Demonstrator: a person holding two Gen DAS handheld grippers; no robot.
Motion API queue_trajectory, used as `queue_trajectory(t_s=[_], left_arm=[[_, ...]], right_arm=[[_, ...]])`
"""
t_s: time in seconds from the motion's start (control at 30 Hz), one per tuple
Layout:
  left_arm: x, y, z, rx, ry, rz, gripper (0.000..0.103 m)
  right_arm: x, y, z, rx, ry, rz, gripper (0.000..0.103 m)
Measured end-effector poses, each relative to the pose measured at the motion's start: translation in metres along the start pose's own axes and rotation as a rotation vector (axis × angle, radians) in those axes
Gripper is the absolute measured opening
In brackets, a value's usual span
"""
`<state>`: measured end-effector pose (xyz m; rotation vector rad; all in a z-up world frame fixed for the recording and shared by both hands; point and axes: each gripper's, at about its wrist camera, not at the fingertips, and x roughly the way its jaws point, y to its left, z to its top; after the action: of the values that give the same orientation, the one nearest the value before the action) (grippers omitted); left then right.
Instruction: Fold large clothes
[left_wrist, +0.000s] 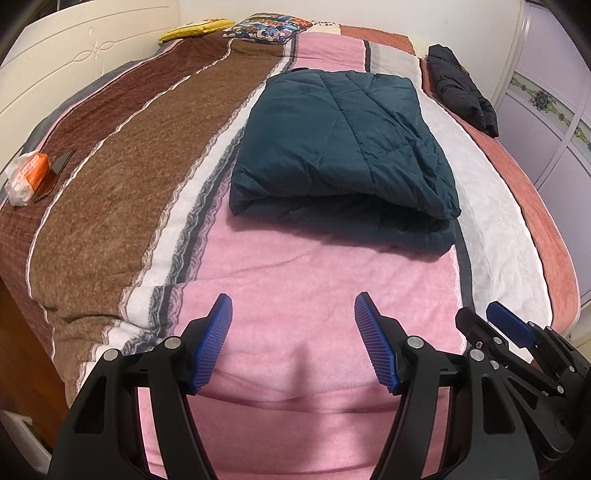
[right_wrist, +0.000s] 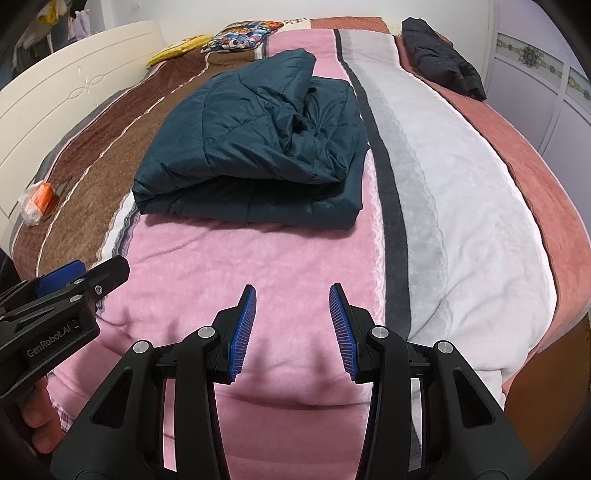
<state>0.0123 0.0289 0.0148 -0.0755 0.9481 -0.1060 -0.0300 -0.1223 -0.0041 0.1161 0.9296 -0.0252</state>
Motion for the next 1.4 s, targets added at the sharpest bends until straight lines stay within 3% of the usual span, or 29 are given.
queue_trajectory(t_s=[1.4], left_arm=[[-0.0061, 0.0020, 0.0041, -0.007, -0.013, 0.004, 0.064]], right_arm=[[-0.0005, 0.0009, -0.0007, 0.001, 0.003, -0.001, 0.042]])
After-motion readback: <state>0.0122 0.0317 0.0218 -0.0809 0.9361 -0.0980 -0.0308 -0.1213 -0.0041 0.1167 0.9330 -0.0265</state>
